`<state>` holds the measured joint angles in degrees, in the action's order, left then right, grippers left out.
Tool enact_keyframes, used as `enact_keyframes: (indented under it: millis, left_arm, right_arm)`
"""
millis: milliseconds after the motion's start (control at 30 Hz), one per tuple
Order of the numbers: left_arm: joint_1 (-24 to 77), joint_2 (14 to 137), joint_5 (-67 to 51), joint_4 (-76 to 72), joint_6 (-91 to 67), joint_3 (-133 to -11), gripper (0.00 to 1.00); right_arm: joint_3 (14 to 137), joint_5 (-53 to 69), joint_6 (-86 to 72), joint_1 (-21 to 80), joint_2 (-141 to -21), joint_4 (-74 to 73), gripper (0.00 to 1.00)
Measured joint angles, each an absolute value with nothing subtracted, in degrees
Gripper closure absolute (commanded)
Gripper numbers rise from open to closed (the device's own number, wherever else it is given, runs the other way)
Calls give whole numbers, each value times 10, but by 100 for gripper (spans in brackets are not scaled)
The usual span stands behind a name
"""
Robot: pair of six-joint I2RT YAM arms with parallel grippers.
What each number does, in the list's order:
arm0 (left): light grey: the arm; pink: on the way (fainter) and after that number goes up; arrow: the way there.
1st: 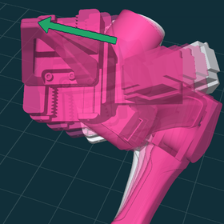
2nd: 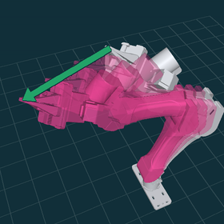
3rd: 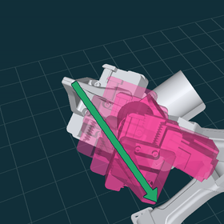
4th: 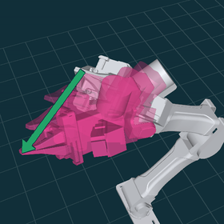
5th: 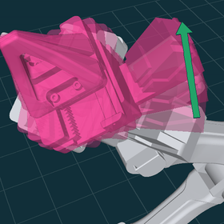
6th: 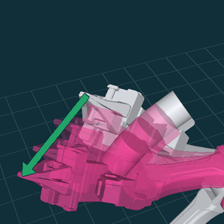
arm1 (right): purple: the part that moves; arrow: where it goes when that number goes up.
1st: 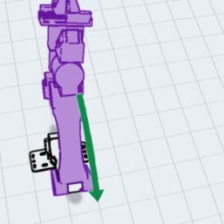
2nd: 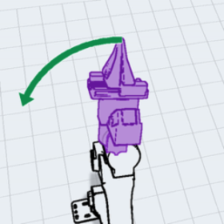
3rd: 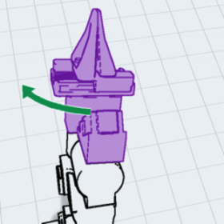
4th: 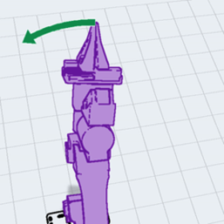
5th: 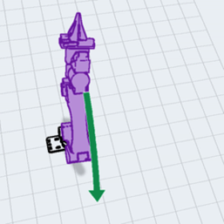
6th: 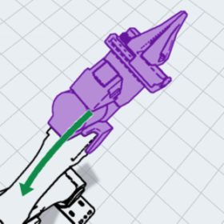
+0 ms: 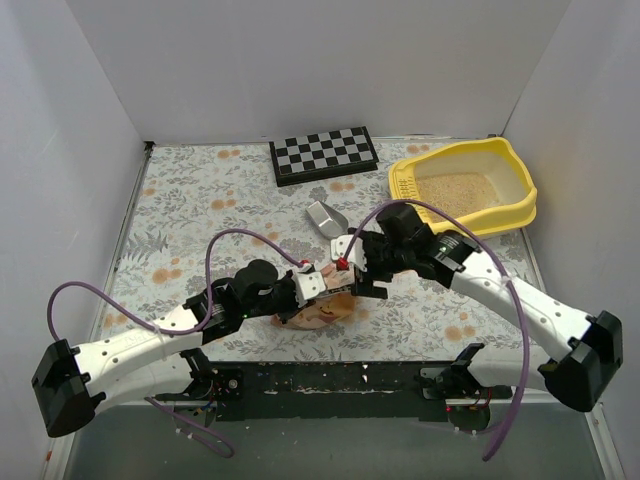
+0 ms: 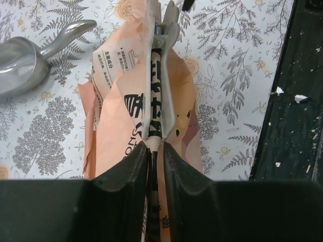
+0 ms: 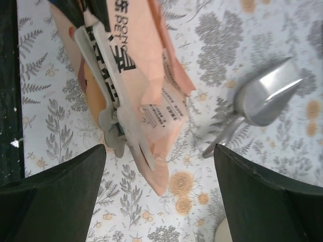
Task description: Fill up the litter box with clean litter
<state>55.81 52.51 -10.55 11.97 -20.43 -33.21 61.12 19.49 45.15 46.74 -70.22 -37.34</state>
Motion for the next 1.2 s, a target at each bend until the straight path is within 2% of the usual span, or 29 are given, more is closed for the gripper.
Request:
enact_keyframes:
  millis: [100, 233, 267, 500, 833, 1033, 1200]
  left_arm:
    - [559, 521, -106, 120, -205, -332, 60]
    - [559, 514, -105, 134, -205, -336, 45]
    - [559, 513, -104, 140, -205, -339, 2]
    - [559, 513, -92, 201, -218, -416, 2]
    - [560, 565, 35, 236, -319, -628, 2]
    - [560, 614, 70, 256, -374, -713, 2]
    - [560, 623, 93, 255, -392, -724, 2]
  right_arm:
    - [609, 182, 432, 467, -656, -348, 5]
    - [611, 159, 379, 467, -608, -308, 4]
    - [614, 149, 359, 467, -606, -304, 4]
    - [727, 56, 217, 466, -683, -337, 3]
    - [754, -135, -6, 466, -707, -337, 2]
    - [766, -169, -38, 465, -695, -323, 2]
    - [729, -191, -41, 465, -623, -273, 2]
